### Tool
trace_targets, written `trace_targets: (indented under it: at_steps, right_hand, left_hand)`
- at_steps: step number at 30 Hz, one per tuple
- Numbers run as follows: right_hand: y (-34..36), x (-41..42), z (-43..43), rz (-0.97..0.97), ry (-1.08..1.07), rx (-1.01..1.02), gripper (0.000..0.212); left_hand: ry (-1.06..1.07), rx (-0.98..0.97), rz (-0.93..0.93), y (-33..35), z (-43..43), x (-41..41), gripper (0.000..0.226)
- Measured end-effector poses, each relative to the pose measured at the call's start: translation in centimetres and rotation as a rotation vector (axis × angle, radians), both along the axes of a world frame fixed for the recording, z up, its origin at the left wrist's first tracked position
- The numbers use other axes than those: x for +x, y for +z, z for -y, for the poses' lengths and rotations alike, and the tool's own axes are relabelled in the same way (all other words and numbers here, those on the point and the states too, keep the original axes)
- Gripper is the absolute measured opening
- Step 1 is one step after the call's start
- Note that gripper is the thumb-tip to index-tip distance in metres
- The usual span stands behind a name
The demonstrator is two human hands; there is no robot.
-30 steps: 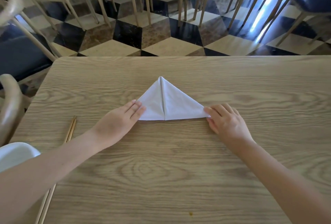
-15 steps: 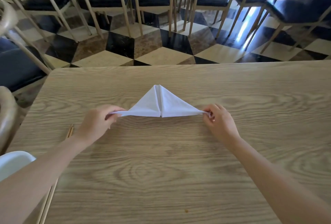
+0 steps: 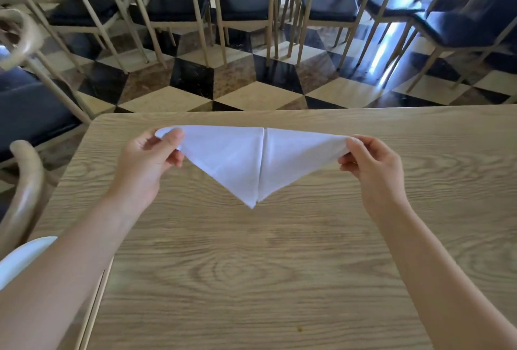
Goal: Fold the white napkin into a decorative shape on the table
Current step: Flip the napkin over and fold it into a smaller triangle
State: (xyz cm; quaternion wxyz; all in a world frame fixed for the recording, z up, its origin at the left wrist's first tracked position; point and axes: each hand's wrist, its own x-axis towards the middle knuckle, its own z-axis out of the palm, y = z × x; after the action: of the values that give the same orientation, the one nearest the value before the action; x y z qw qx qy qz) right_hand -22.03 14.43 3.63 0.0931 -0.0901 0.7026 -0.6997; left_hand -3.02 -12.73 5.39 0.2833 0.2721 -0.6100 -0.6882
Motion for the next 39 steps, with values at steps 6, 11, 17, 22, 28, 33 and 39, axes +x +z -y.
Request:
trace_targets:
  at_steps: [6, 11, 17, 22, 28, 33, 39]
  right_hand:
    - [0.3, -0.9, -1.1, 0.199, 0.049, 0.073, 0.011]
    - [-3.7, -3.0, 0.8, 0.284, 0.024, 0.288, 0.012]
    - [-2.9, -4.4, 3.8, 0.099, -0.012, 0.431, 0.015]
    - [0.7, -1.7, 6.2, -0.09, 0.101, 0.353, 0.003]
    - [3.2, 1.7, 10.9, -0.273, 0.32, 0.396, 0.009]
    - [2.4, 3.3, 15.0, -0.425, 0.475, 0.462, 0.013]
    - [0.7, 4.0, 17.8, -0.42, 0.579, 0.512, 0.018]
  left_hand:
    - [0.005, 0.19, 0.241, 0.3, -1.3, -0.1, 0.009]
    - [-0.017, 0.479, 0.41, -3.1, -0.5, -2.7, 0.016]
    - [-0.028, 0.425, 0.425, -3.9, 1.2, -4.2, 0.014]
    - [0.008, 0.192, 0.418, -3.9, 0.9, -4.7, 0.006]
    - [-0.046, 0.041, 0.334, -3.5, 0.2, -4.6, 0.007]
    - [-0.136, 0.019, 0.256, -3.2, 0.1, -4.4, 0.011]
    - [-0.219, 0.033, 0.242, -2.8, 0.1, -4.3, 0.027]
